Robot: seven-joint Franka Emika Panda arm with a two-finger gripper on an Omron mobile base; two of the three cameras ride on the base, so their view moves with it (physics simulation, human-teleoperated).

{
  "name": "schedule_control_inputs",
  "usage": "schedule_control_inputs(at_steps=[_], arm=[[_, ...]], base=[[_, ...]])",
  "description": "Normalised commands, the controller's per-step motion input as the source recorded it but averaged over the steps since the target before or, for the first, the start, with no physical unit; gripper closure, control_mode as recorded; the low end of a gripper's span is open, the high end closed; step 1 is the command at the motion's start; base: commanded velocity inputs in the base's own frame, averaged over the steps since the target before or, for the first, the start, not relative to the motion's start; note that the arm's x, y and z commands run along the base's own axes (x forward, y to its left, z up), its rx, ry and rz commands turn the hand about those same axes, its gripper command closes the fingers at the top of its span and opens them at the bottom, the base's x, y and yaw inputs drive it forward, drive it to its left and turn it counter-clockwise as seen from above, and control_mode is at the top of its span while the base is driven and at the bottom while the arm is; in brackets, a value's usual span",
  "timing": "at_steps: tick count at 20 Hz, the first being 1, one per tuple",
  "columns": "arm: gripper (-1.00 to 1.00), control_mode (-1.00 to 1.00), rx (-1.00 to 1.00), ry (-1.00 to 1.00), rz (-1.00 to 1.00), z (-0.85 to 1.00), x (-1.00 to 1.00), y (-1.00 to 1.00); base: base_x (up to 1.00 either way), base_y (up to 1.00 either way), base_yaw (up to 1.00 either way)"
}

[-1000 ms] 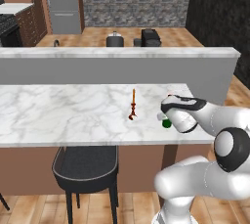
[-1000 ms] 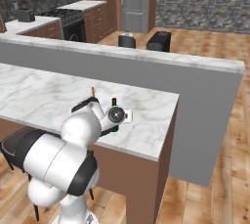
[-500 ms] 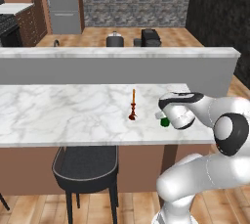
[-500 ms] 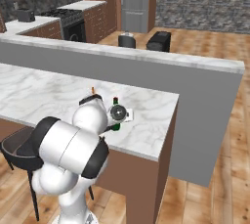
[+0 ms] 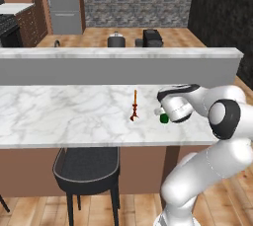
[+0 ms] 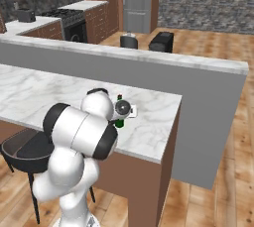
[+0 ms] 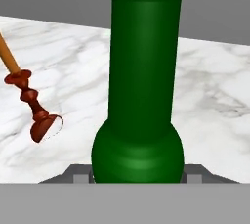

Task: Get the candle and the beer from the cabinet and move them to the dining counter.

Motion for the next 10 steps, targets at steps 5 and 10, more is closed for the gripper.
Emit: schedule_control_inputs(at_steps=[5, 10], arm=[[1.00, -1.00, 0.00, 0.00, 0.00, -0.14, 0.22, 0.00], [1.00, -1.00, 0.00, 0.00, 0.00, -0.26, 0.12, 0.00]], base=[[0.00, 0.00, 0.00], [0.00, 0.00, 0.00]])
